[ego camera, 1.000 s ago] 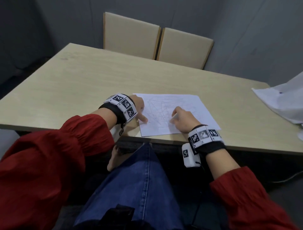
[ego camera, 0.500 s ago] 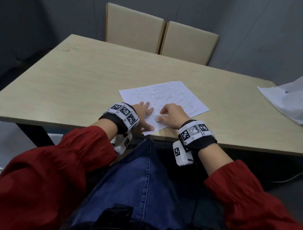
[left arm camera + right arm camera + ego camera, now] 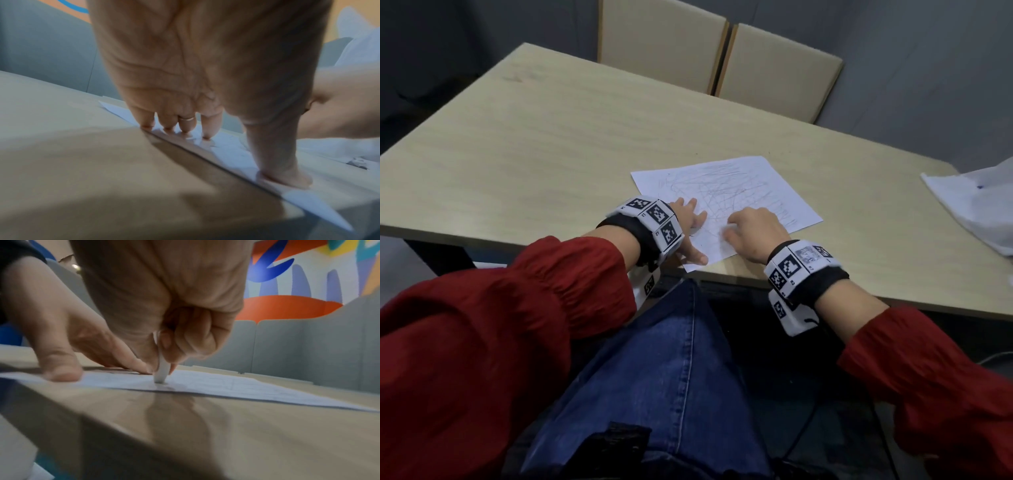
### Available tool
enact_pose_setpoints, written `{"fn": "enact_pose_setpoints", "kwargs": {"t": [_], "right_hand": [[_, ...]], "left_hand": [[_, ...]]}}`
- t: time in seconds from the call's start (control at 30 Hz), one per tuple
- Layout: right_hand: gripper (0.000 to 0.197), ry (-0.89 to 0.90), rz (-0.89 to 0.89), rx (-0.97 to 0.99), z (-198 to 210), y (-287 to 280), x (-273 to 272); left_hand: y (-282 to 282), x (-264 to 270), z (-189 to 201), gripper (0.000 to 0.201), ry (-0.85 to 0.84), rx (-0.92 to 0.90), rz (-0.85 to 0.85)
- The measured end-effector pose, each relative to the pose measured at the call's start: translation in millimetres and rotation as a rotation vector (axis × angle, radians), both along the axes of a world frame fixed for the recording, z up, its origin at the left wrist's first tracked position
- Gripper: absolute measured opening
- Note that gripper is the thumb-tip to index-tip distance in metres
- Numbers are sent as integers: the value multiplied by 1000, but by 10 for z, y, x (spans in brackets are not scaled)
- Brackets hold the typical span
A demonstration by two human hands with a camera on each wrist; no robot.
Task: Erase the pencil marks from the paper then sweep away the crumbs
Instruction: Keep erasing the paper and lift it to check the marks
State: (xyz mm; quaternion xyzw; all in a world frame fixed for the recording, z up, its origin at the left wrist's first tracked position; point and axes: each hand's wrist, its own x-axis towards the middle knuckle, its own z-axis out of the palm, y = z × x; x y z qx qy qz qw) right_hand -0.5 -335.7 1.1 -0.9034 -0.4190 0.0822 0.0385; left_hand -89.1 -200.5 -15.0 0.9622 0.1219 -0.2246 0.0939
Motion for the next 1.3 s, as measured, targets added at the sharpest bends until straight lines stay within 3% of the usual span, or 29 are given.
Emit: {"fn": "enact_pose_setpoints", "kwargs": {"t": [0.13,0.3,0.43,0.6,0.73,0.87,1.03,1.2,1.3], "right_hand": [[24,122,84,4,-61,52,-165],[23,-10,-5,30,-8,-41,11],[30,74,95,21,-81,-6,-137],[24,-18,2,15,4,-62,13],[23,79,116,-4,-77,34,-177],[23,13,-11,8,21,-13,8],[23,105,104,16,-65,7,-189],[20,13,-13,23,10,-108,100],[18,106,114,27,-48,-83,-114]], "left_hand": [[6,6,-21,105,2,28,1],[-12,-1,8,105,18,0,5],[18,-2,-26,106,3,-14,15],[-43,10,-12,104,7,20,21],[-38,25,-49,101,-5,48,28],[-50,11,-5,105,15,39,33],[-71,6,8,100,-3,73,29],[-63,1,10,104,-4,56,24],[-46,14,-7,105,0,66,21]]}}
